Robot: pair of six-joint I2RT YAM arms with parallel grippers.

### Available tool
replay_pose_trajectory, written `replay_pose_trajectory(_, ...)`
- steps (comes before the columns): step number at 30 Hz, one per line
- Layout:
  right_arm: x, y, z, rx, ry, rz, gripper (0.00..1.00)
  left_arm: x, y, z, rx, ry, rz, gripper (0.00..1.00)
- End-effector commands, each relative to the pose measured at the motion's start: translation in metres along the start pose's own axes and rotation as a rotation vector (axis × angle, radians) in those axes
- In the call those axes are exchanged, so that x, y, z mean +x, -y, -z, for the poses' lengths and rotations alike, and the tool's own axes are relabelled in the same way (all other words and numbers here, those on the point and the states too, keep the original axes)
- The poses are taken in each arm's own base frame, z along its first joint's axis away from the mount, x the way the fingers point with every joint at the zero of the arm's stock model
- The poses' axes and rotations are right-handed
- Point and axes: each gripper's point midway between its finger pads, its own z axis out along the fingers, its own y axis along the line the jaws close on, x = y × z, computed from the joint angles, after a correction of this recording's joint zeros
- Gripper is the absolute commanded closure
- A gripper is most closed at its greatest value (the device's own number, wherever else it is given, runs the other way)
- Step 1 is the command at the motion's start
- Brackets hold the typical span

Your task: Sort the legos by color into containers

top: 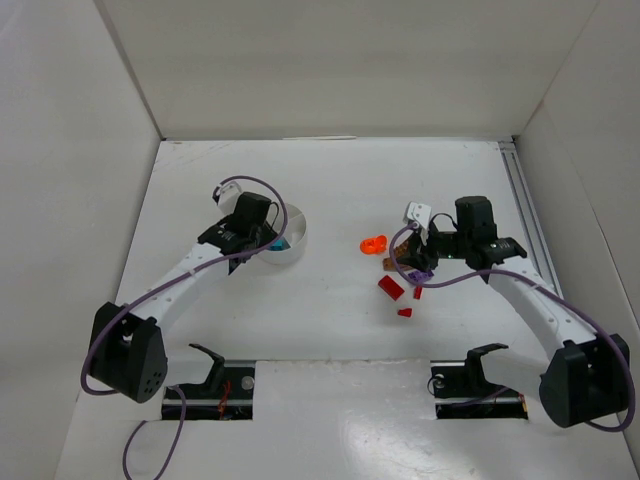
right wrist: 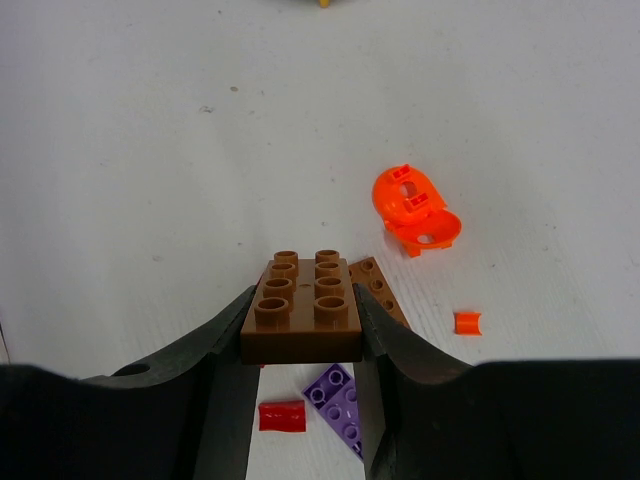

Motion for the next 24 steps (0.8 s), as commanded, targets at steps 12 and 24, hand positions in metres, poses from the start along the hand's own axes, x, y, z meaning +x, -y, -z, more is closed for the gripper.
replay_pose_trajectory(12,-0.016,0.008,0.003,0.005,0.027,0.032,0.79,0.000,-0.007,0.004,0.016,0.031,0.032,0.71)
replay_pose_trajectory(24,-0.018,0.007,0.004,0.009,0.032,0.039,0.79,-0.006,-0.005,0.013,0.036,0.045,0.041,0.57)
